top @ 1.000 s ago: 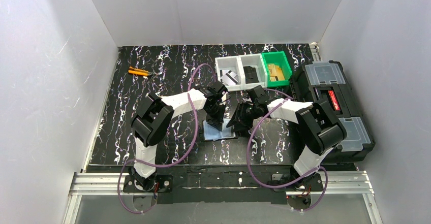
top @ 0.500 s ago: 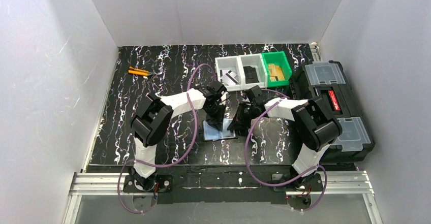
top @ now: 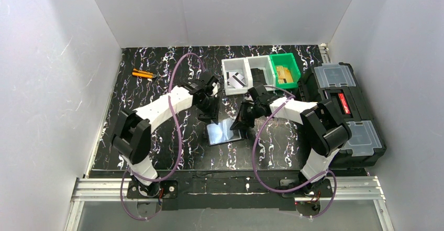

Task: Take the credit cards out of the card holder
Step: Remove the credit card from the card holder.

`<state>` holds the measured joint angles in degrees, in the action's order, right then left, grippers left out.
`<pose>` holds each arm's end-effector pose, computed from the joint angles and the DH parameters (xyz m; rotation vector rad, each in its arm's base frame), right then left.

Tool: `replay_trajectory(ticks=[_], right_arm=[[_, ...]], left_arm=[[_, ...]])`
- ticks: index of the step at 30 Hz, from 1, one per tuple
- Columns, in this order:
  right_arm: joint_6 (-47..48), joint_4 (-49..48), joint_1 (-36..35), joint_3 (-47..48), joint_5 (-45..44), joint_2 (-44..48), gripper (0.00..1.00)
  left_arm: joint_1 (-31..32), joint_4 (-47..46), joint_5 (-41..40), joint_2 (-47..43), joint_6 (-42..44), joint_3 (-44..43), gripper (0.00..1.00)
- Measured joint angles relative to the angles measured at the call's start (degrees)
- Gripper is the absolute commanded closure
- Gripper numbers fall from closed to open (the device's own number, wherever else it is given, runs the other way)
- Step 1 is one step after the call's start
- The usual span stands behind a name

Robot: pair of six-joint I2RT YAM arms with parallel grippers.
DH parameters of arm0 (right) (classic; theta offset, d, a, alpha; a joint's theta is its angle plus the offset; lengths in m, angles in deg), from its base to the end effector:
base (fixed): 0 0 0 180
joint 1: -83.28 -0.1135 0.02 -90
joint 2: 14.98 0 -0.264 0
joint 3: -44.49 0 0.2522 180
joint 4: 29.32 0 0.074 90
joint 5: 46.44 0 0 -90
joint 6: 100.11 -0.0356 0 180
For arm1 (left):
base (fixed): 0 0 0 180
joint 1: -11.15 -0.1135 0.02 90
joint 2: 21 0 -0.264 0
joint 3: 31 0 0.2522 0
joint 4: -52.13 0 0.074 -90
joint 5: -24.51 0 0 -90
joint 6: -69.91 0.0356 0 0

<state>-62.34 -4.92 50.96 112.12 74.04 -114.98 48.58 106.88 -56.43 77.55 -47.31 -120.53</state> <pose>0.2745 0.1950 0.1509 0.2638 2.8393 1.1434 0.2797 -0.2212 0.2371 0.2995 2.7736 -0.5342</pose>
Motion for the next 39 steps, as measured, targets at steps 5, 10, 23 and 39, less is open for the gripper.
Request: replay_trajectory(ticks=[5, 10, 23, 39], right_arm=[[0.09, 1.25, -2.45, 3.93, -0.37, 0.00, 0.70], [0.13, 2.19, -5.49, 7.41, -0.50, -0.13, 0.59], [0.13, 2.21, -10.58, 14.32, -0.17, -11.43, 0.50], [2.99, 6.45, -10.43, 18.43, -2.36, -9.51, 0.48]], left_arm=[[-1.57, 1.64, -1.20, -4.72, 0.02, 0.96, 0.64], [-2.58, 3.32, -1.99, -6.10, 0.22, 1.16, 0.64], [-3.37, 5.16, -2.47, -9.05, 0.68, 1.46, 0.65], [-3.58, 5.66, -0.81, -9.92, 0.61, 1.46, 0.65]])
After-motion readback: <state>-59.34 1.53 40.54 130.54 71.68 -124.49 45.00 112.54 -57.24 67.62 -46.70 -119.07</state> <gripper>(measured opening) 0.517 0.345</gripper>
